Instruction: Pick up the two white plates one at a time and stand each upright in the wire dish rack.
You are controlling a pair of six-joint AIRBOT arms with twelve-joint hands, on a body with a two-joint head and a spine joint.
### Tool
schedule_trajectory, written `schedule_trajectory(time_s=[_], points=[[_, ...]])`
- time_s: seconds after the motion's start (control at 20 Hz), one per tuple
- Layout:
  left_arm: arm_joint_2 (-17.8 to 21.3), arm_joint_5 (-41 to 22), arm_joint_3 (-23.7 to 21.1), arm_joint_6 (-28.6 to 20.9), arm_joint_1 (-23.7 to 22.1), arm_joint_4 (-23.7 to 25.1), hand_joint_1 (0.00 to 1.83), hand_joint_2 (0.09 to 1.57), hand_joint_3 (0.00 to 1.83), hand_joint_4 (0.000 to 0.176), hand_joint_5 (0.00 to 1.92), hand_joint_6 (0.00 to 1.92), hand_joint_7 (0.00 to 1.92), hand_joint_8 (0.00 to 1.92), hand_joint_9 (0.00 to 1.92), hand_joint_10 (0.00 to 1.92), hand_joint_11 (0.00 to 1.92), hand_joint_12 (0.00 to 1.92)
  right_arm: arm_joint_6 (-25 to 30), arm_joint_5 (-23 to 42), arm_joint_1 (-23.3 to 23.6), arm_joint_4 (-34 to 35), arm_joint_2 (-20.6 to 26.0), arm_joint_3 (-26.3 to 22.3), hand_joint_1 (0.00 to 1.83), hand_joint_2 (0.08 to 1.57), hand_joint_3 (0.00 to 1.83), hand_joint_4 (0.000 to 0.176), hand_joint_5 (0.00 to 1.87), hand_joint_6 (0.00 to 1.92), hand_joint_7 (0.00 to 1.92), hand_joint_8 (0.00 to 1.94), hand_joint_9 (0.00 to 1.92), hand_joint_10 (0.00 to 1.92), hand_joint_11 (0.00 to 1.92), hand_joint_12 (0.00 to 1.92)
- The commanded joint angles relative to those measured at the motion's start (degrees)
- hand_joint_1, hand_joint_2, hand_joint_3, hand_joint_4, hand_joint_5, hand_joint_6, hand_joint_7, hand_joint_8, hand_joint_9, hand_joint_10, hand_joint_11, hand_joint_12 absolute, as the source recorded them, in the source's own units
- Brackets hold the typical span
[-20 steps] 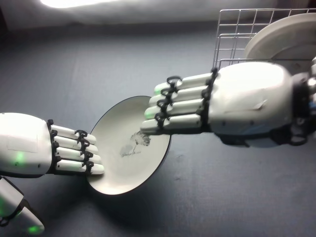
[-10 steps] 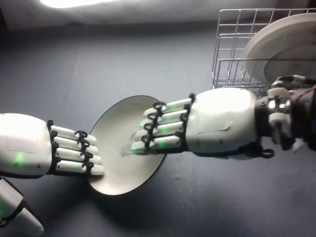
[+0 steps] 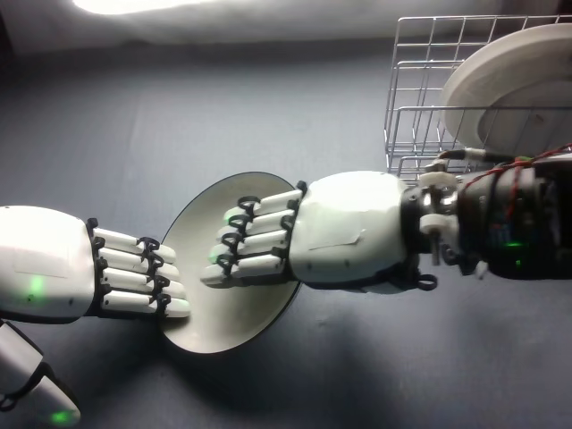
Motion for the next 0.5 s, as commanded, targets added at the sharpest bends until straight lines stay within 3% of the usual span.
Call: schedule_trajectory(time_s=[0.0, 0.45], points=[[-0.34, -0.96, 0.16, -0.12, 0.37, 0.02, 0.0, 1.05, 0.0, 0.0, 0.0, 0.0, 0.0, 0.0, 0.0, 0.0, 0.0, 0.0, -0.16, 4.1, 0.64, 1.83, -0.31, 0.31, 1.63, 1.16, 0.02, 0.0, 0.0, 0.0, 0.0, 0.0, 0.0, 0.0, 0.0, 0.0], [-0.5, -0.97, 0.27, -0.12, 0.37, 0.02, 0.0, 1.05, 0.0, 0.0, 0.0, 0.0, 0.0, 0.0, 0.0, 0.0, 0.0, 0.0, -0.51, 3.81, 1.07, 1.84, -4.17, 4.75, 1.6, 1.22, 0.03, 0.0, 0.0, 0.0, 0.0, 0.0, 0.0, 0.0, 0.01, 0.0]])
